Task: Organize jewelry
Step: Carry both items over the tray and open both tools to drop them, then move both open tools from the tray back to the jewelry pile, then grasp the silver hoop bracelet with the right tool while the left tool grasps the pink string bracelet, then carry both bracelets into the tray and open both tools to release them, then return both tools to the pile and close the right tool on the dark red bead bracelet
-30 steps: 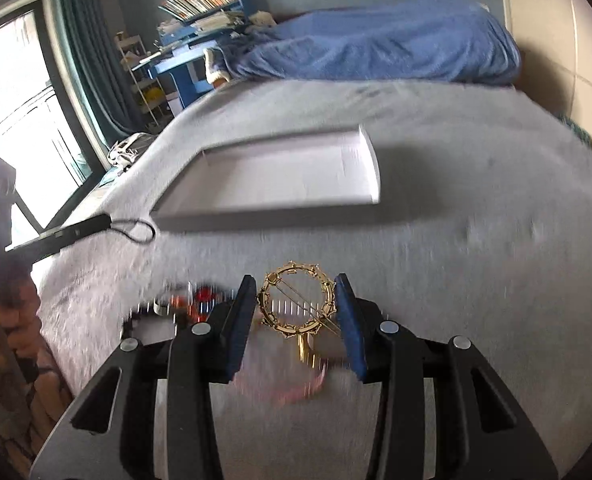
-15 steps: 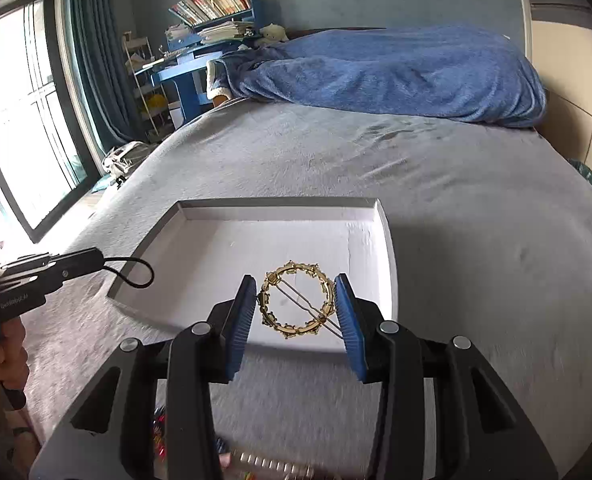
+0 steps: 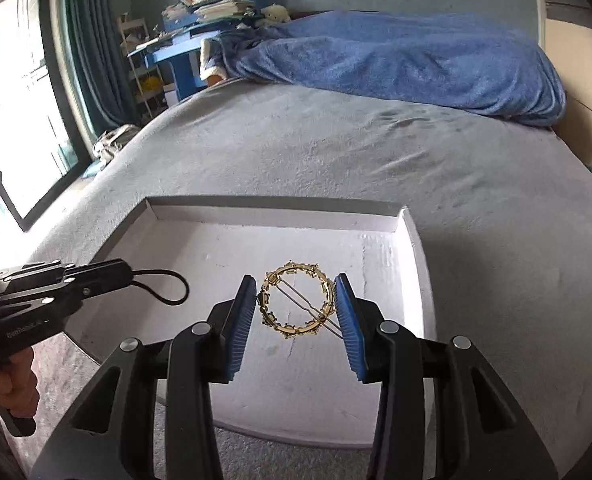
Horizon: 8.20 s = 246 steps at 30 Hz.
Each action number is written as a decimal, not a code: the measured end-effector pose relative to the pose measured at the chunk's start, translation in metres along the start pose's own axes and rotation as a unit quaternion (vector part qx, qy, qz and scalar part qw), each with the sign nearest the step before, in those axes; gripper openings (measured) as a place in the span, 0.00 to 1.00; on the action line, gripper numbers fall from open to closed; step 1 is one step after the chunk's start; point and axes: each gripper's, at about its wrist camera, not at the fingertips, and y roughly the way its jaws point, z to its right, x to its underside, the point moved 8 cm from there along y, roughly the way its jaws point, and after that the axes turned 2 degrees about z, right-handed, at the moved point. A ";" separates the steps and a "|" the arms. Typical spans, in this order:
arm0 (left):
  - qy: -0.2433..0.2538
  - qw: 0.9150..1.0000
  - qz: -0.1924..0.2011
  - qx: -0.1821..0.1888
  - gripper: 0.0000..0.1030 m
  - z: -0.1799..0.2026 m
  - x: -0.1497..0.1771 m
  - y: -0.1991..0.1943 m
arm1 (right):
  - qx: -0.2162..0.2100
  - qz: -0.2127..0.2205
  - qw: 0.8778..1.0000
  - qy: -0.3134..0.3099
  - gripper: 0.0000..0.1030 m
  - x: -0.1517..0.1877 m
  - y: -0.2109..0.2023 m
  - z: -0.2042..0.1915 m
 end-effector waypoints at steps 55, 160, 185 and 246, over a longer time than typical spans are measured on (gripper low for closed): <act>-0.004 0.996 0.016 -0.093 0.90 -0.003 0.069 -0.093 | 0.030 0.028 0.998 0.053 0.81 0.056 -0.094 0.015; 0.063 0.988 -0.105 0.097 0.24 0.155 0.169 -0.048 | 0.000 -0.001 0.996 0.093 0.45 0.139 -0.133 0.035; 0.060 0.996 0.047 0.049 0.03 0.090 0.059 -0.114 | -0.007 0.014 0.997 0.077 0.45 0.110 -0.126 0.022; 0.017 0.993 0.033 -0.114 0.61 -0.017 0.022 -0.052 | 0.007 -0.021 0.999 0.049 0.57 0.045 -0.025 0.022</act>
